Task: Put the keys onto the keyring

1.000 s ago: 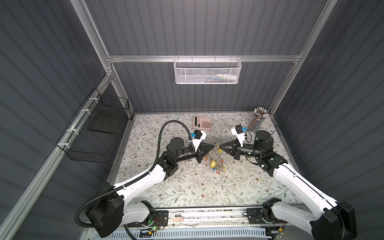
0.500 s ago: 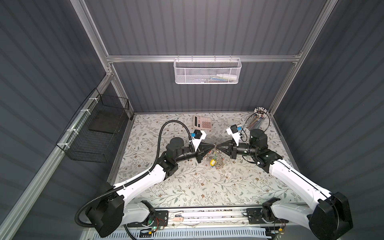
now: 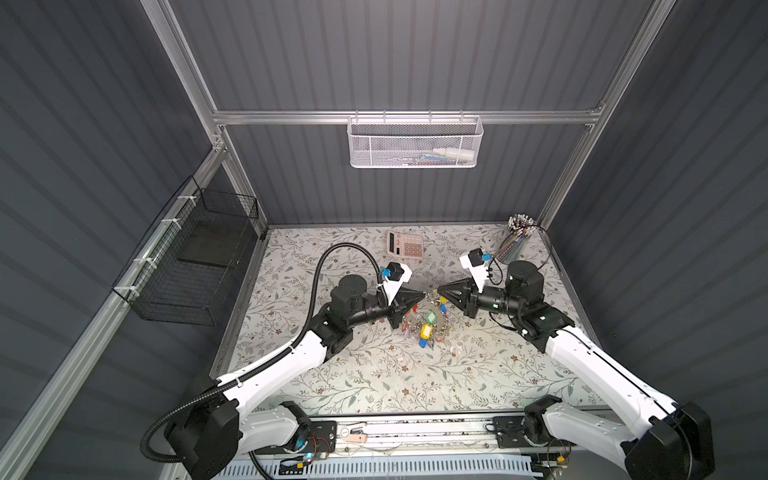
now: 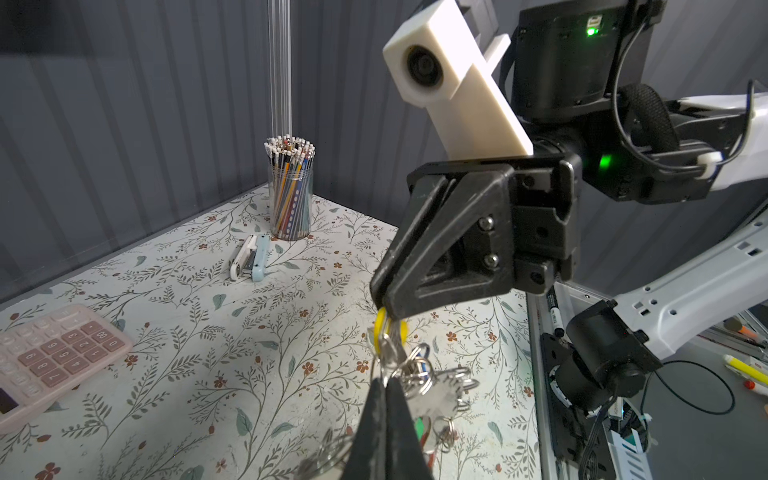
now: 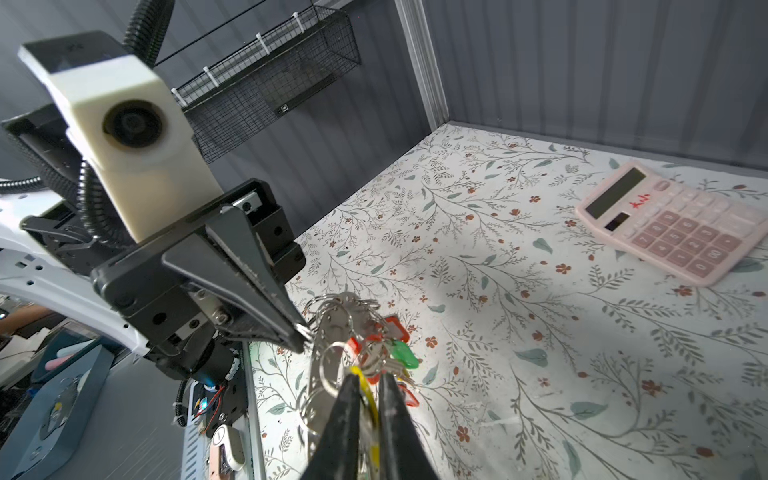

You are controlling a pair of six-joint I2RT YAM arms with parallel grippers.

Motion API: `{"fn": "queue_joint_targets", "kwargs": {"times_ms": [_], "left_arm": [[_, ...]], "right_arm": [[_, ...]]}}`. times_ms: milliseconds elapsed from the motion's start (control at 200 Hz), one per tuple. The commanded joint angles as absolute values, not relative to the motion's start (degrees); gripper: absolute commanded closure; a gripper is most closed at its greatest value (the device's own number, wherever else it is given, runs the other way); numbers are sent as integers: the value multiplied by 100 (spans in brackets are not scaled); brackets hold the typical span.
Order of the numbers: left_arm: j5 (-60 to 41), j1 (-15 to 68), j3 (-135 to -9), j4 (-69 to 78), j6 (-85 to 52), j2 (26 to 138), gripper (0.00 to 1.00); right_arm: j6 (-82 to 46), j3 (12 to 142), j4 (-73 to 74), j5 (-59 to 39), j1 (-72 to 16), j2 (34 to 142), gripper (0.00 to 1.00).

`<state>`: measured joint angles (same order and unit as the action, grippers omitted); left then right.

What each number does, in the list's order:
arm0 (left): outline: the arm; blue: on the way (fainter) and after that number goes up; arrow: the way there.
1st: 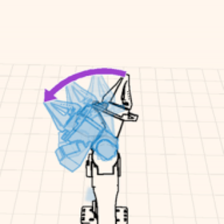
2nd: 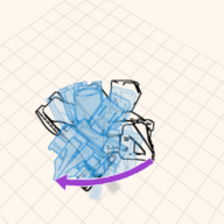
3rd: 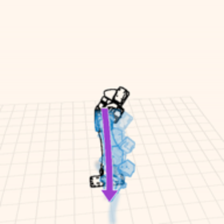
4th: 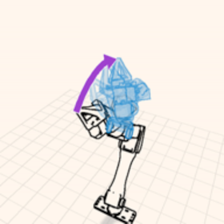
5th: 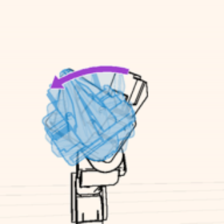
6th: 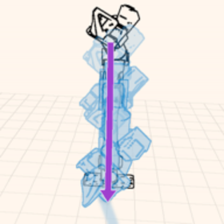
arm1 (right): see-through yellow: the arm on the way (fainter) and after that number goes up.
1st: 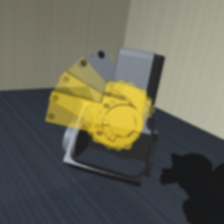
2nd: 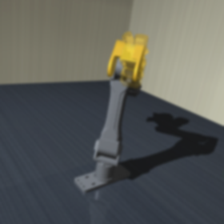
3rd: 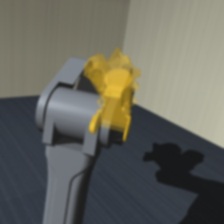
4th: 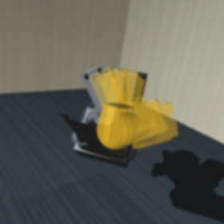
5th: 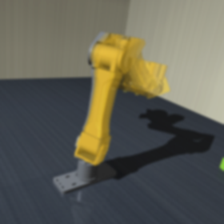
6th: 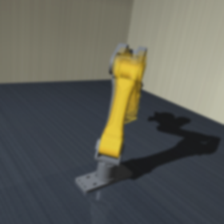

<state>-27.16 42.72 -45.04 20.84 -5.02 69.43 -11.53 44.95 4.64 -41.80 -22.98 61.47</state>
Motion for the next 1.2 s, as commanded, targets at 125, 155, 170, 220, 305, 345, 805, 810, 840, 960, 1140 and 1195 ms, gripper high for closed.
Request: {"fn": "queue_joint_targets", "kwargs": {"times_ms": [125, 155, 170, 220, 305, 345, 805, 810, 840, 960, 1140, 1195], "left_arm": [[-3039, 4298, -5063, 1935, -218, 6831, 100], [-3070, 4291, -5113, 1841, -176, 6836, 100], [-3083, 4297, -5140, 1780, -150, 6835, 100], [-3140, 4293, -5231, 1585, -37, 6821, 100], [-3144, 4285, -5310, 1404, 100, 6803, 100], [-3166, 4278, -5277, 1460, 110, 6807, 100], [-3325, 4276, -4757, 4070, -1103, 7405, 100], [-3328, 4274, -4756, 4092, -1114, 7412, 100], [-3299, 4271, -4747, 4179, -1149, 7438, 100], [-3179, 4267, -4694, 4394, -1242, 7536, 100], [-3330, 4264, -4681, 4825, -1532, 7784, 100], [-3341, 4269, -4650, 4937, -1588, 7813, 100]], "right_arm": [[-1135, 4301, 554, -3872, -2241, 6044, 85], [-1140, 4265, 569, -3836, -2221, 6019, 85], [-1151, 4241, 590, -3840, -2211, 6007, 85], [-1215, 4138, 730, -3911, -2154, 5969, 80], [-1329, 4040, 890, -4040, -2101, 5962, 74], [-1399, 4011, 989, -4146, -2104, 5968, 71], [-1930, 4023, 1936, -5115, -2103, 5997, 60], [-1949, 4007, 1961, -5124, -2102, 5996, 60], [-2038, 3932, 2082, -5149, -2116, 5978, 60], [-2258, 3719, 2414, -5253, -2138, 5969, 60], [-2388, 3652, 2667, -5197, -2171, 6081, 61], [-2367, 3678, 2681, -5179, -2145, 6041, 61]]}}
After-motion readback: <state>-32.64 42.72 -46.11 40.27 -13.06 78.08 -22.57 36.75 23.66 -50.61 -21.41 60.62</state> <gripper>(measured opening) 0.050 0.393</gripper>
